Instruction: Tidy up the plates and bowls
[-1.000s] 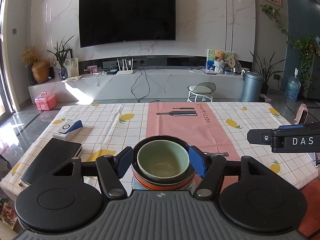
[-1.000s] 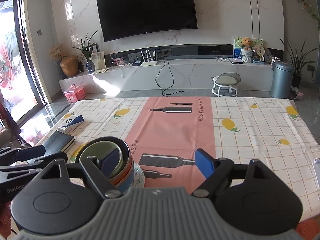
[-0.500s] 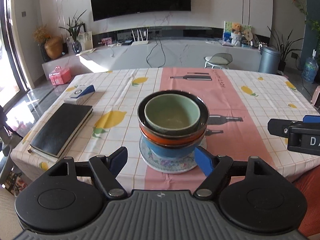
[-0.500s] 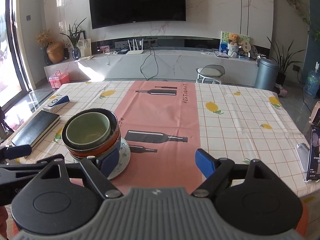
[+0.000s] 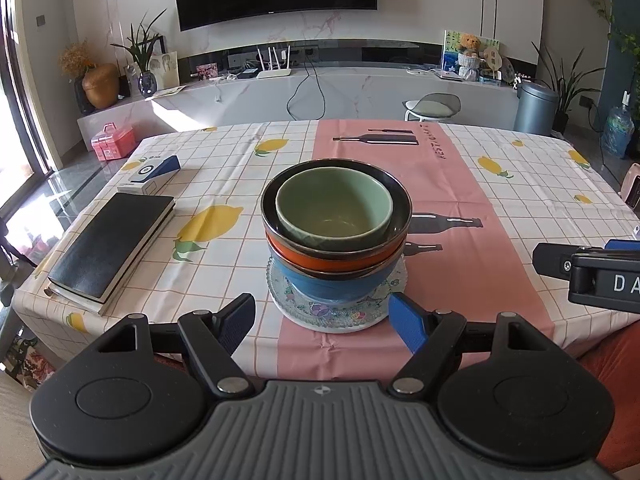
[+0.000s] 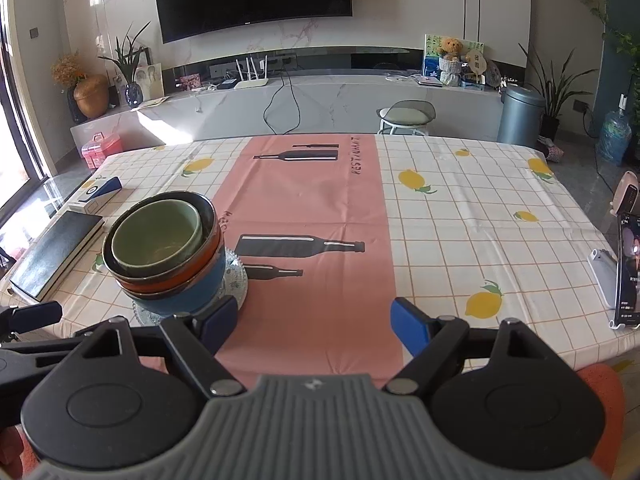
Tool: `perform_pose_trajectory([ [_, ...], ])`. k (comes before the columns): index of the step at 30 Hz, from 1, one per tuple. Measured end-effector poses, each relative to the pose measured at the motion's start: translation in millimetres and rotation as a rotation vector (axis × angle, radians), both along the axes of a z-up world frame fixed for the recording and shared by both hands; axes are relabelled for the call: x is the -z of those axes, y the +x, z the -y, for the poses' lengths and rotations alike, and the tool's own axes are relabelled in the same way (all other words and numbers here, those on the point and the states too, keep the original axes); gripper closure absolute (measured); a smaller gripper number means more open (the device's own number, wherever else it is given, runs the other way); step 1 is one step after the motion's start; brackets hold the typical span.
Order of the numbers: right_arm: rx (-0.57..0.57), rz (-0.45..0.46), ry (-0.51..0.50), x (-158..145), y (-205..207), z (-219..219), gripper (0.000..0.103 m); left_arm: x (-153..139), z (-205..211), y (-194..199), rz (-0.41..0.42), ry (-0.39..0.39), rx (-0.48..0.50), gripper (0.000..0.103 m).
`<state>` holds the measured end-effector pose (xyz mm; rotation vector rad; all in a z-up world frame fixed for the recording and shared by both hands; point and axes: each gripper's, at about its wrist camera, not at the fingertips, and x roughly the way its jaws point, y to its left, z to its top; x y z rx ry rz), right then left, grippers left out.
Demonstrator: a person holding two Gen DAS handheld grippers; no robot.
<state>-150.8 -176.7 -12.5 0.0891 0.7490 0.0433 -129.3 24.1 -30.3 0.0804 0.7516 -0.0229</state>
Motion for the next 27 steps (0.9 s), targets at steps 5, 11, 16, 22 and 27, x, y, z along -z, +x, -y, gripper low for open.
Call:
perform_pose_trajectory([
  [5, -0.005, -0.004, 0.003, 0.5, 1.0, 0.2, 0.021, -2.3, -0.7, -0.5, 0.004, -0.003, -0.006, 0.014],
  [11, -0.009, -0.007, 0.007, 0.5, 1.3, 0.9, 0.021, -2.6, -0.6, 0.4, 0.000, -0.005, -0.004, 0.014],
  [16, -0.011, -0.005, 0.006, 0.1, 1.1, 0.6, 0.021, -2.3, -0.6, 0.0, 0.003, -0.007, -0.002, 0.014],
  [22, -0.014, -0.004, 0.005, -0.3, 1.0, 0.0, 0.021, -2.3, -0.6, -0.1, 0.004, -0.006, -0.002, 0.014],
  [27, -0.016, -0.003, 0.004, -0.4, 1.0, -0.3, 0.021, -2.3, -0.5, -0.1, 0.003, -0.006, -0.002, 0.014],
])
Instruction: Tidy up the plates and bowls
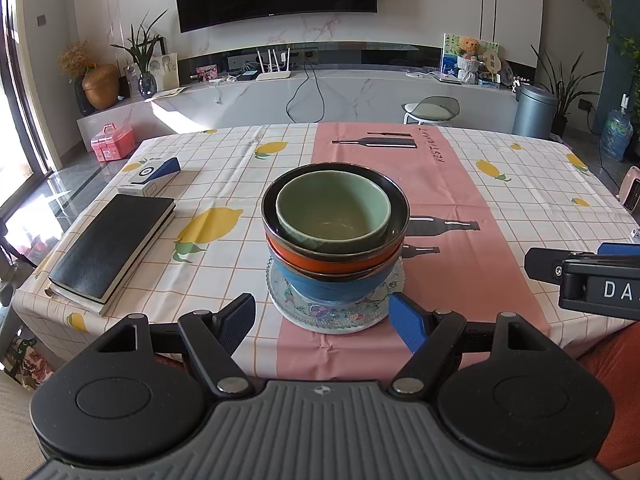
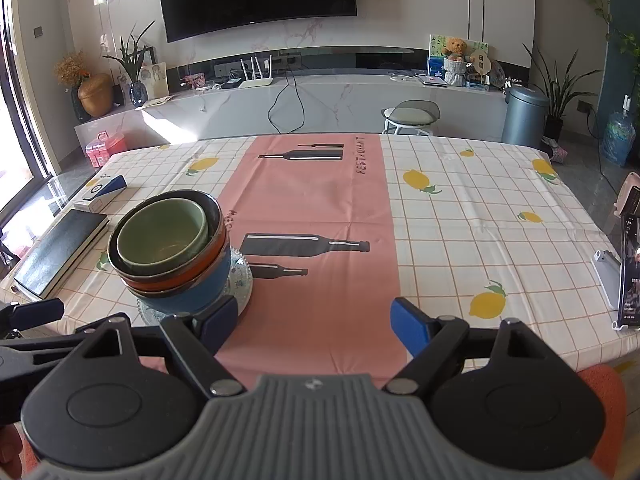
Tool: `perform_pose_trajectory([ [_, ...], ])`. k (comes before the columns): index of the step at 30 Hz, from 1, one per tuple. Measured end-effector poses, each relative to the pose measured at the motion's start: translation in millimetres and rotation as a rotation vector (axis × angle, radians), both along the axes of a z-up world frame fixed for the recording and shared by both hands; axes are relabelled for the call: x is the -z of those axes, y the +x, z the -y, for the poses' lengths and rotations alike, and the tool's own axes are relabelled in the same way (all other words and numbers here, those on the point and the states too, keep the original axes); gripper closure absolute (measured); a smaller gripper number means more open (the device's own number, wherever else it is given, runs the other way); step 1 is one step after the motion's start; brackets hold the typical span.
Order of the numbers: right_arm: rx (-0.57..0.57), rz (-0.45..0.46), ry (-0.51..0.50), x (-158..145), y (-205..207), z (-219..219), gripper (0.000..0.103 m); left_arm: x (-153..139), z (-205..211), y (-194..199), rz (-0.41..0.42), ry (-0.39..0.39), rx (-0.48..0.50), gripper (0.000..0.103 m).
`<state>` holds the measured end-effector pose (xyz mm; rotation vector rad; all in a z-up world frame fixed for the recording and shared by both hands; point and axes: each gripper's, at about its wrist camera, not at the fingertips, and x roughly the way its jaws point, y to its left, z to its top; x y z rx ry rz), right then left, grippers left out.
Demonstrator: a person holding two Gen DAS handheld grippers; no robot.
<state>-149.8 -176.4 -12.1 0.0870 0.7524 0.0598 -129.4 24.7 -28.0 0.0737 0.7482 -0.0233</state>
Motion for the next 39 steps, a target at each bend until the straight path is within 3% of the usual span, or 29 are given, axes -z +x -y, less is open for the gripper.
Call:
perform_pose_trajectory([
  [39, -0.003, -0.003, 0.004, -0.3, 1.2, -0.1, 0.021, -2.5, 2.4, -0.8, 0.005, 0.002, 0.006, 0.014],
])
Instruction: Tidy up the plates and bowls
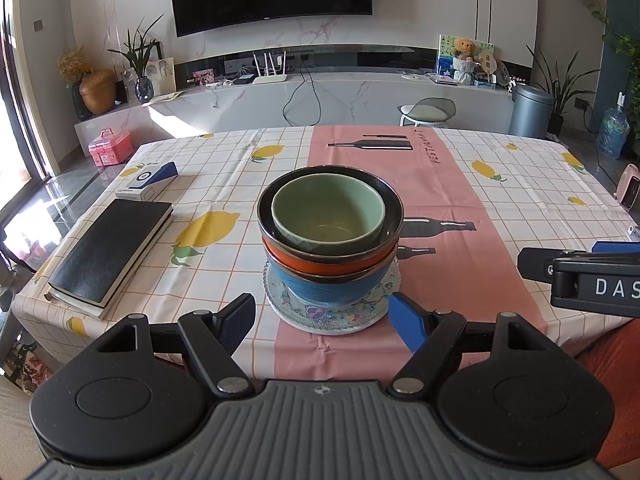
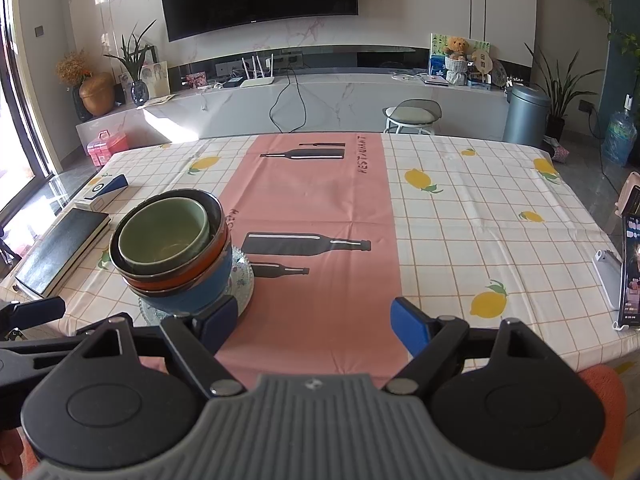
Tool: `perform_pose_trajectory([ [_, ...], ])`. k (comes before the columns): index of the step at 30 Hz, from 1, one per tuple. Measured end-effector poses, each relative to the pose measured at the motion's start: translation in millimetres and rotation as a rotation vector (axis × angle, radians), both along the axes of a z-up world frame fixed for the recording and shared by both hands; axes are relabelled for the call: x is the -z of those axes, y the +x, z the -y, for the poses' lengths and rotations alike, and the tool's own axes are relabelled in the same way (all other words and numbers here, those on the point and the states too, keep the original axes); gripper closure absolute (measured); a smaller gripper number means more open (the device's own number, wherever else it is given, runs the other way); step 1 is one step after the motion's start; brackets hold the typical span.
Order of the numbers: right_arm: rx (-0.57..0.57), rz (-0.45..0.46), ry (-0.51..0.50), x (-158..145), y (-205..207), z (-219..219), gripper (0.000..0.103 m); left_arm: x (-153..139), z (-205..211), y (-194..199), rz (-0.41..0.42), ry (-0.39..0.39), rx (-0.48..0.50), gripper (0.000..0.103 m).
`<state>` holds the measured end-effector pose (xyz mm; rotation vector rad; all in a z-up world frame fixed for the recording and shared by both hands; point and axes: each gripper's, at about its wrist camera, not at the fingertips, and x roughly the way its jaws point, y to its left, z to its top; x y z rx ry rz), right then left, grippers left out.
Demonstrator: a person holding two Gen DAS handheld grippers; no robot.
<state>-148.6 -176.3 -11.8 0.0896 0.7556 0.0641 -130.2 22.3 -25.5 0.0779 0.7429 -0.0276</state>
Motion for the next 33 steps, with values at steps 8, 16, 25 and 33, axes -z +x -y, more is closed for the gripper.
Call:
perform_pose_trajectory([
  [8, -0.001, -0.003, 0.001, 0.1, -0.7, -0.5, 0.021, -2.5, 3.4, 0.1, -0.002, -0.002, -0.001, 0.014],
  [16, -0.001, -0.003, 0.001, 0.1, -0.7, -0.5, 0.021, -1.7, 1.7, -2.2, 0.013, 0.002, 0.004, 0.014],
  [25, -0.002, -0.004, 0.001, 0.4, -1.3, -0.9, 0.021, -1.3, 1.9, -2.6, 0.016, 0.002, 0.005, 0.014],
  [33, -0.002, -0.006, 0.002, 1.4, -2.0, -1.1, 0.021, -2.7, 1.1, -3.9, 0.019, -0.005, 0.004, 0.014],
])
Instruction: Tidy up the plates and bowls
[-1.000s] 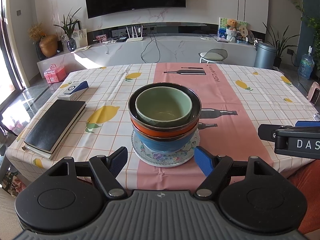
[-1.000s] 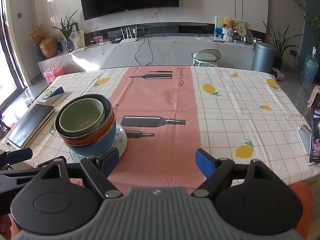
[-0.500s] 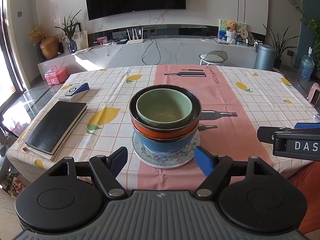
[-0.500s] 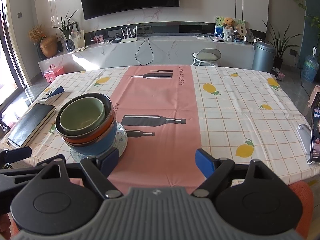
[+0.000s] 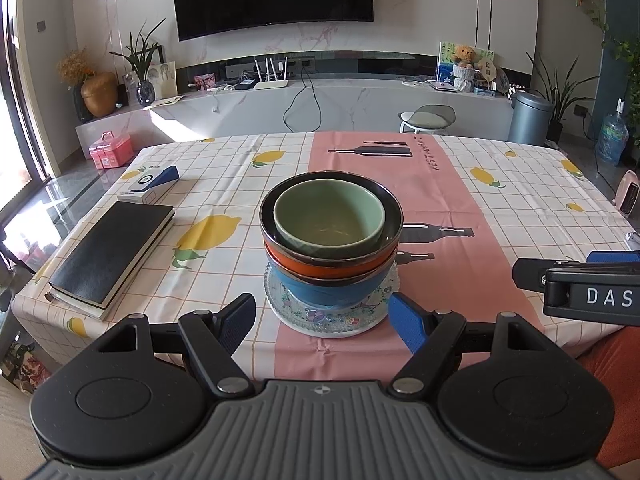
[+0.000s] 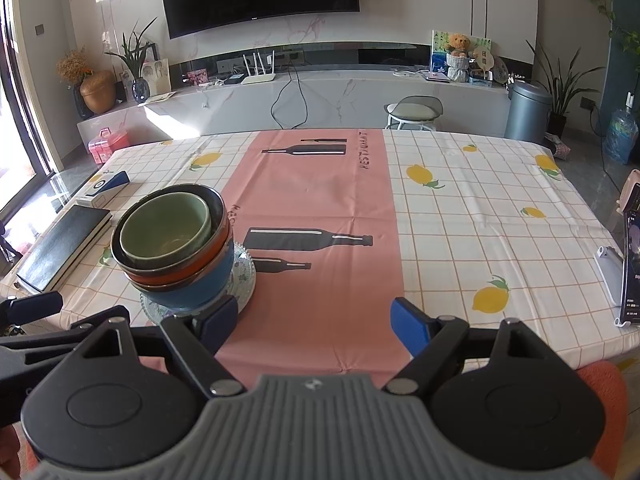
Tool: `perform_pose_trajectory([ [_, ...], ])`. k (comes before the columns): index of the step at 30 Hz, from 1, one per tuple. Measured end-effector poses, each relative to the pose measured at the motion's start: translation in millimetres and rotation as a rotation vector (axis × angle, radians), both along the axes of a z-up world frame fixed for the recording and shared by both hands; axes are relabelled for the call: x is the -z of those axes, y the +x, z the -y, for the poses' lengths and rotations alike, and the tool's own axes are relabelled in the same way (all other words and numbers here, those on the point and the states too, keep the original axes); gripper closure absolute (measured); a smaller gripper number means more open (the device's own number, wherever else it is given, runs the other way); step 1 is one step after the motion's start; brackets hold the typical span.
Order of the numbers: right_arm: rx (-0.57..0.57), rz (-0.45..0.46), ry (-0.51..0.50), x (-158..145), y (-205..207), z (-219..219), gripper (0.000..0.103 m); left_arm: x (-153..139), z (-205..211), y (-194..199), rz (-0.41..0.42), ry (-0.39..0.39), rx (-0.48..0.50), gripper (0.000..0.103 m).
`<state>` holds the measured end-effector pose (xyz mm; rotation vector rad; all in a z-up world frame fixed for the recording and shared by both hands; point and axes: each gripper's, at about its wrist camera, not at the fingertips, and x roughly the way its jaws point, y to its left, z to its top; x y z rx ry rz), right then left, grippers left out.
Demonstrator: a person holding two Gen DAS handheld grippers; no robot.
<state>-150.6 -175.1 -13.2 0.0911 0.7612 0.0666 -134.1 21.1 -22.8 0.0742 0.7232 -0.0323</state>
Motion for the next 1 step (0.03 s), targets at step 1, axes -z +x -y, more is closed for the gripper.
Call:
perform_pose_trajectory([
  [1, 0.000, 0.000, 0.000, 0.0, -0.1, 0.0, 0.021, -0.2, 0.1, 0.2, 0.000, -0.001, 0.000, 0.014],
])
